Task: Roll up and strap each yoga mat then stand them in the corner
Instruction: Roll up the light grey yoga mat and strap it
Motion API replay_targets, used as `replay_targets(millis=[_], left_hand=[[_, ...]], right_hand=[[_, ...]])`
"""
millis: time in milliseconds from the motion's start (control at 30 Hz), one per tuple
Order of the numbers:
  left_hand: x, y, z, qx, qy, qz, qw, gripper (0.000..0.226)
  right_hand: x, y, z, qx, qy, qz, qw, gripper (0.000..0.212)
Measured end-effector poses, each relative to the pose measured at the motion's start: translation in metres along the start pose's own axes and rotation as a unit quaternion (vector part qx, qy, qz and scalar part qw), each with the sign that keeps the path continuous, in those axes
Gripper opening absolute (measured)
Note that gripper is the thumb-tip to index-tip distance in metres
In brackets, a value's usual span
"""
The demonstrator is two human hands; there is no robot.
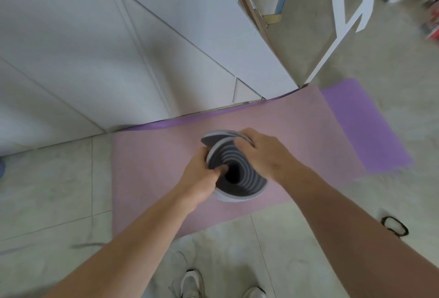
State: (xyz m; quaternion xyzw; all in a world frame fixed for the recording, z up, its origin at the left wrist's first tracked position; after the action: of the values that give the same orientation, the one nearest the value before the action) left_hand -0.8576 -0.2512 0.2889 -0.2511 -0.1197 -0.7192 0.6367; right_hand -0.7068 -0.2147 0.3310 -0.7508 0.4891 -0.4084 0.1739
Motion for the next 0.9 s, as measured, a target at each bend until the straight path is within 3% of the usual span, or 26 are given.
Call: replay_targets(millis=[100,267,400,500,600,733,800,900], left_hand=[[-0.011,0.0,-0.024,0.006,-0.017,0.015,1.0,0.041],[-0.026,-0.012,-0.073,-0.036,-0.05,0.1,0.993,0.113],[-0.053,-0.013,-0.075,-0.008,0.006,0.048,0.999,0.134],[-0.069,-0.009,-0.067,-0.044,0.045,0.006,0.998,0.13],[-0.075,-0.002,-0.054,-0.107,0.076,-0.048,0.99,0.115],[-0.083,0.007,-0.047,-0.104,0.071,-0.08,0.989,0.106],[-0.087,0.016,-0.051,-0.113,0.071,-0.081,0.988,0.085],[-0.092,0.023,-0.048,-0.133,0.087,-0.022,0.987,0.047]], right_hand=[[-0.012,0.019,0.021,-0.039,0.025,-0.026,0.999,0.043],[-0.022,0.074,0.066,-0.107,0.072,-0.09,0.987,0.062],[-0.045,0.074,0.083,-0.22,0.059,-0.083,0.97,0.057],[-0.054,0.068,0.084,-0.256,0.05,-0.115,0.958,0.055],[-0.059,0.058,0.077,-0.16,0.052,-0.106,0.98,0.048],[-0.064,0.048,0.068,-0.089,0.071,-0.046,0.992,0.048],[-0.068,0.052,0.072,-0.05,0.093,-0.023,0.994,0.048],[-0.073,0.048,0.079,0.003,0.127,0.054,0.99,0.043]])
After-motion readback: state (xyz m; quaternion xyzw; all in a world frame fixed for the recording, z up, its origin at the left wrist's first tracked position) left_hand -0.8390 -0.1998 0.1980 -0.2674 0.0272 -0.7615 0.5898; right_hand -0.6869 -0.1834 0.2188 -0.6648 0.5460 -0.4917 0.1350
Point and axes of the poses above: each hand's wrist, its own x-axis away from the middle knuckle, its own y-axis out of the palm, z = x × y, the point moved 7 cm from there along -x, towards the middle knuckle, and after that the axes turned 2 degrees about -z, right-handed, at the moved point
